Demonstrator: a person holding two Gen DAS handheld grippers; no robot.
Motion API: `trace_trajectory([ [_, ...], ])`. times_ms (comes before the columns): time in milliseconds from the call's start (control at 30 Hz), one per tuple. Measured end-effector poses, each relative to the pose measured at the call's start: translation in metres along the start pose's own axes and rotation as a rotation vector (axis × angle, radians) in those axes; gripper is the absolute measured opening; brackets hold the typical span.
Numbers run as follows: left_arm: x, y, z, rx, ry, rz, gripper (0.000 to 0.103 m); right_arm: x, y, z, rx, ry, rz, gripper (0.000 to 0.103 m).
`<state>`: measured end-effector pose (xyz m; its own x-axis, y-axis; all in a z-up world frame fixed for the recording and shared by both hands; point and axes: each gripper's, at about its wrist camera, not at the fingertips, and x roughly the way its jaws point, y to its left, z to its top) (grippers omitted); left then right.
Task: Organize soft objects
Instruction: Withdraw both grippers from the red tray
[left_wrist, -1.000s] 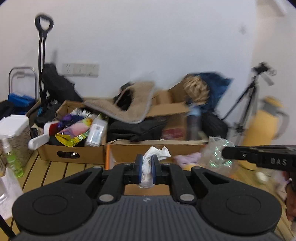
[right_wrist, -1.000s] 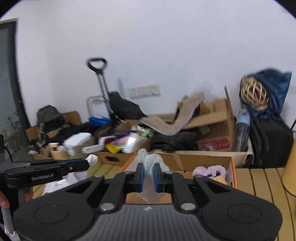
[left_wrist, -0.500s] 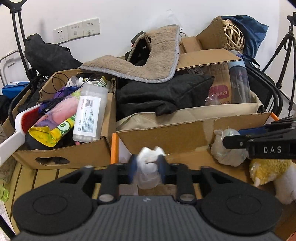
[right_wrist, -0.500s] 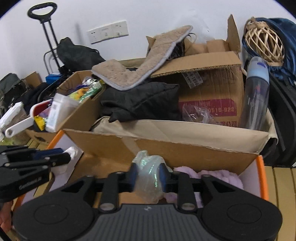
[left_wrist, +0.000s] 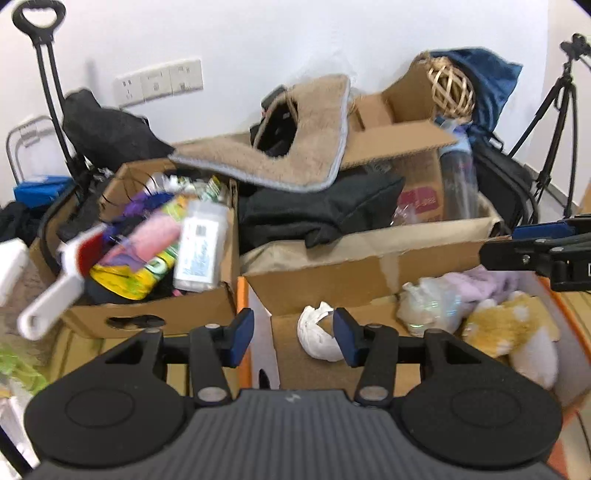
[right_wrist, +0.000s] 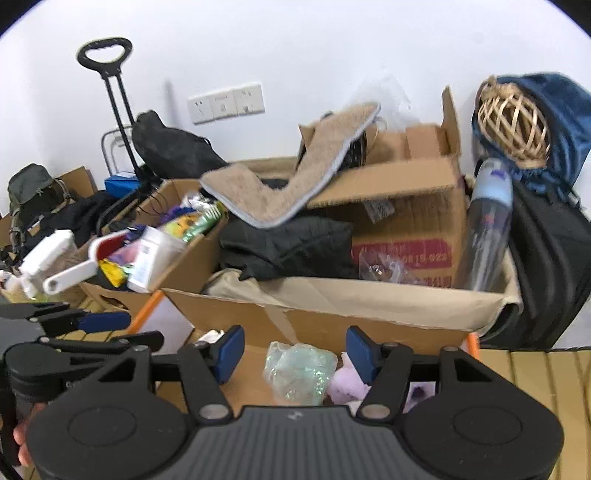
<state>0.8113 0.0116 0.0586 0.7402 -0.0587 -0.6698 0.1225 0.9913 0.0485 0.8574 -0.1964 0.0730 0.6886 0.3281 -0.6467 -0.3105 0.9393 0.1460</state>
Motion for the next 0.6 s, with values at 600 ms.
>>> trace_trajectory([
  [600,-0.253,0.004,-0.055,-0.003,-0.194,0.014,0.064,-0.244,0.043,-0.045,-0.118,-0.135,-0.038,0.072],
])
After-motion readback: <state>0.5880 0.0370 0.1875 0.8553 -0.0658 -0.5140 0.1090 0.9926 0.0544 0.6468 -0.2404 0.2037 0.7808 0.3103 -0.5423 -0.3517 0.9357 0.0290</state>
